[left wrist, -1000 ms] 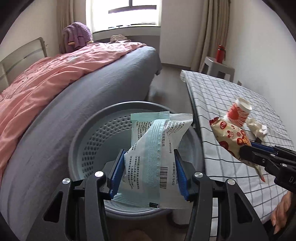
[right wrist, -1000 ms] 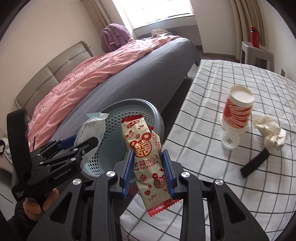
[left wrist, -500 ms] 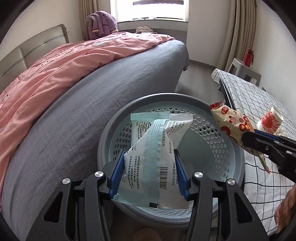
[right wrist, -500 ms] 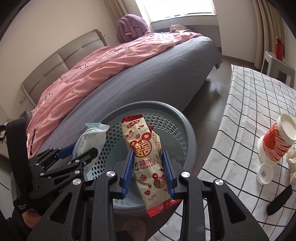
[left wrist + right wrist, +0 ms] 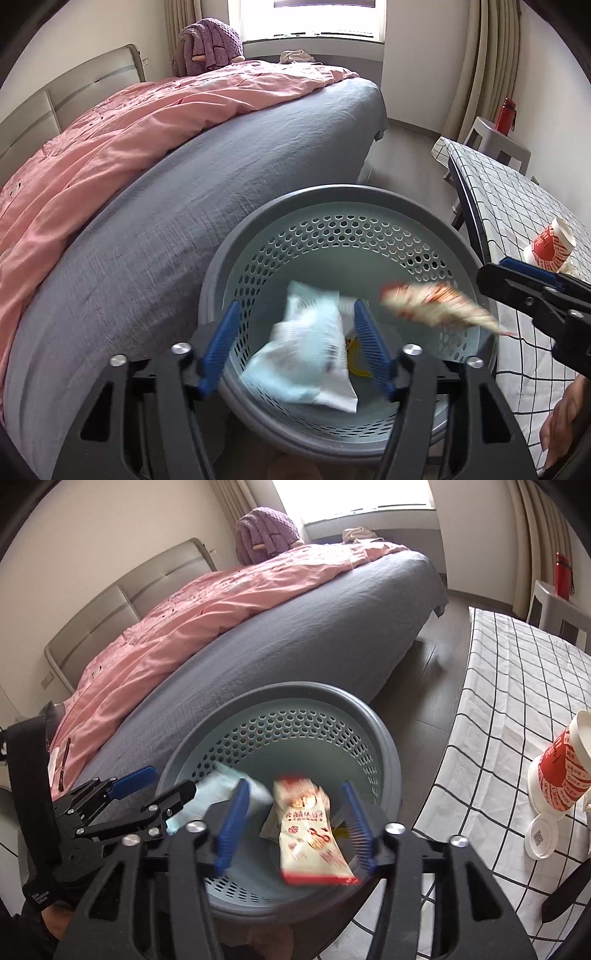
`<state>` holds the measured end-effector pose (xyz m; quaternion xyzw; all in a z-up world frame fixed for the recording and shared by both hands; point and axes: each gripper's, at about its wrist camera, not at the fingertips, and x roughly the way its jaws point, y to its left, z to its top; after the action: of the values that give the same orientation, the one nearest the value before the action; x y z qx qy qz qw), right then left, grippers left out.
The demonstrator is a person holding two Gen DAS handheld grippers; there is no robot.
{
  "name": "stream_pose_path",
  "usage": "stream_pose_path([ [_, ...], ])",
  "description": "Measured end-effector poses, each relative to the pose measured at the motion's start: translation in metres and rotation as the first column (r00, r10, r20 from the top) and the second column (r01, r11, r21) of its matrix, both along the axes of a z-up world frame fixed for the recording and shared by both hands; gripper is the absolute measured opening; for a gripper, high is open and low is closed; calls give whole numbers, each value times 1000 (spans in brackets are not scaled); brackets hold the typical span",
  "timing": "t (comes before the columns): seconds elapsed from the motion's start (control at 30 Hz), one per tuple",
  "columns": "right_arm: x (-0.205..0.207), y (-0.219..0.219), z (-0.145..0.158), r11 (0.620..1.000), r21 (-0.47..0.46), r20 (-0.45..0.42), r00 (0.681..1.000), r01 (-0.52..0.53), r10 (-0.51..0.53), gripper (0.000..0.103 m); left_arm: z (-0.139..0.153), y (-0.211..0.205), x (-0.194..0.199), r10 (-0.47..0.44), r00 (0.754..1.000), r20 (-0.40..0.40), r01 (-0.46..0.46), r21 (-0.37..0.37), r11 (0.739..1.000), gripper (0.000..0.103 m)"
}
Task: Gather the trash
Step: 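Carry both held items over the light-blue basket and open both grippers, then withdraw both open grippers from the basket back toward the bedsheet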
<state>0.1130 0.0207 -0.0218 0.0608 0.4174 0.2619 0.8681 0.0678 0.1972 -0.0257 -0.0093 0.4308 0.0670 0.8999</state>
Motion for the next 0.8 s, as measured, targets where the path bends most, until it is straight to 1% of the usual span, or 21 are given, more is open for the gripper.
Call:
stream_pose_path([
  [0.13, 0, 0, 1, 1000, -4, 7, 1000, 3, -3, 58, 0, 3, 0, 11, 1000, -5, -11, -4, 1000, 73],
  [0.8, -9, 2, 2, 1000, -16, 15, 1000, -2, 3, 58, 3, 6, -1, 35, 999, 4, -35, 7, 999, 73],
])
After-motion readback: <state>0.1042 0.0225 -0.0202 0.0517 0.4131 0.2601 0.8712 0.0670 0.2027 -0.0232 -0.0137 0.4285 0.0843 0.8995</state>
